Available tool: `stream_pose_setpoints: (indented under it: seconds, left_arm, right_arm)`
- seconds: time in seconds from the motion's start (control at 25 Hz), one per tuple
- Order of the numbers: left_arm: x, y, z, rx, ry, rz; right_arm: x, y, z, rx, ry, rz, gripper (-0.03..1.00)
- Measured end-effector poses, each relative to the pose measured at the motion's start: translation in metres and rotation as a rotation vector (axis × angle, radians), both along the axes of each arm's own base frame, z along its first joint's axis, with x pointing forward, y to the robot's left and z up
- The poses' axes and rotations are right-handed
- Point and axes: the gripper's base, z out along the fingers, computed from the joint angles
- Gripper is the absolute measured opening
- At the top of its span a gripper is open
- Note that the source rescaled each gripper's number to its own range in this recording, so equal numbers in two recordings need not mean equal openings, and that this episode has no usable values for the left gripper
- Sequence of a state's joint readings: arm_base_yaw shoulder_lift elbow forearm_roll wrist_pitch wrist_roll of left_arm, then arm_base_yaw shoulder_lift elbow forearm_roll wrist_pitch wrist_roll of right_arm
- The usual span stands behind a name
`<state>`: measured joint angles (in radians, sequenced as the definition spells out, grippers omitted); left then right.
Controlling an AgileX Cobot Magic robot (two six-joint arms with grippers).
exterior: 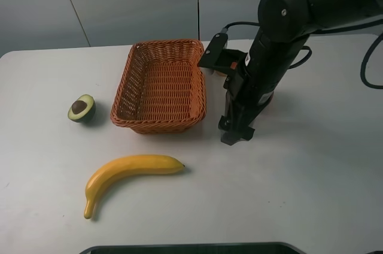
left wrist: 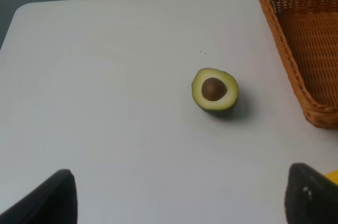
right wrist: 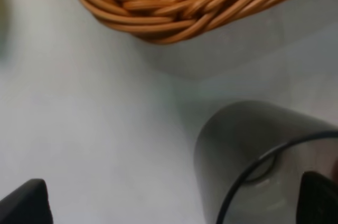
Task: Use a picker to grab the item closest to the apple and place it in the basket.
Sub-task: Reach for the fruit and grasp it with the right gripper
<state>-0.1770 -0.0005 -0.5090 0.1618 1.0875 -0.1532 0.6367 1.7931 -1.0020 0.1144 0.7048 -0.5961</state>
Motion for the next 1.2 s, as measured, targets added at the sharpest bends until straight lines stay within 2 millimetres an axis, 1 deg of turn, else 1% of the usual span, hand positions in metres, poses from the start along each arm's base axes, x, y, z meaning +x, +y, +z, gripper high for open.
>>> stream_pose_setpoints:
  seconds: [0.28, 0.64, 0.68, 0.76, 0.84, 0.88, 0.92, 0.96, 1.0, 1.04, 1.2]
  left_arm:
    - [0.000, 0.000, 0.000, 0.000, 0.000, 0.000]
    - [0.000, 0.000, 0.000, 0.004, 0.000, -0.002]
    - [0.000, 0.000, 0.000, 0.004, 0.000, -0.002]
    - [0.000, 0.000, 0.000, 0.004, 0.000, -0.002]
    - [0.000, 0.000, 0.000, 0.004, 0.000, -0.002]
    - [0.000, 0.000, 0.000, 0.004, 0.000, -0.002]
    - [0.000, 0.000, 0.000, 0.004, 0.000, -0.002]
    - [0.000, 0.000, 0.000, 0.004, 0.000, -0.002]
    - [0.000, 0.000, 0.000, 0.004, 0.000, -0.002]
    - [0.000, 0.000, 0.000, 0.004, 0.000, -0.002]
    - [0.000, 0.000, 0.000, 0.004, 0.000, -0.002]
  right_arm:
    - [0.003, 0.002, -0.013, -0.008, 0.008, -0.013, 1.00]
    - [0.007, 0.004, -0.020, 0.000, -0.003, -0.033, 1.00]
    - [0.007, 0.004, -0.020, 0.001, -0.004, -0.034, 0.99]
    - [0.007, 0.004, -0.020, 0.002, -0.006, -0.034, 0.88]
    - [0.007, 0.004, -0.020, 0.002, -0.006, -0.034, 0.67]
    - [0.007, 0.004, -0.020, 0.001, -0.007, -0.033, 0.52]
    - [0.007, 0.004, -0.020, 0.001, -0.008, -0.033, 0.35]
    - [0.007, 0.004, -0.020, 0.000, -0.008, -0.032, 0.21]
    - [0.007, 0.004, -0.020, 0.001, -0.010, -0.032, 0.04]
    - [0.007, 0.004, -0.020, 0.002, -0.011, -0.034, 0.00]
    - [0.008, 0.004, -0.020, 0.002, -0.015, -0.032, 0.00]
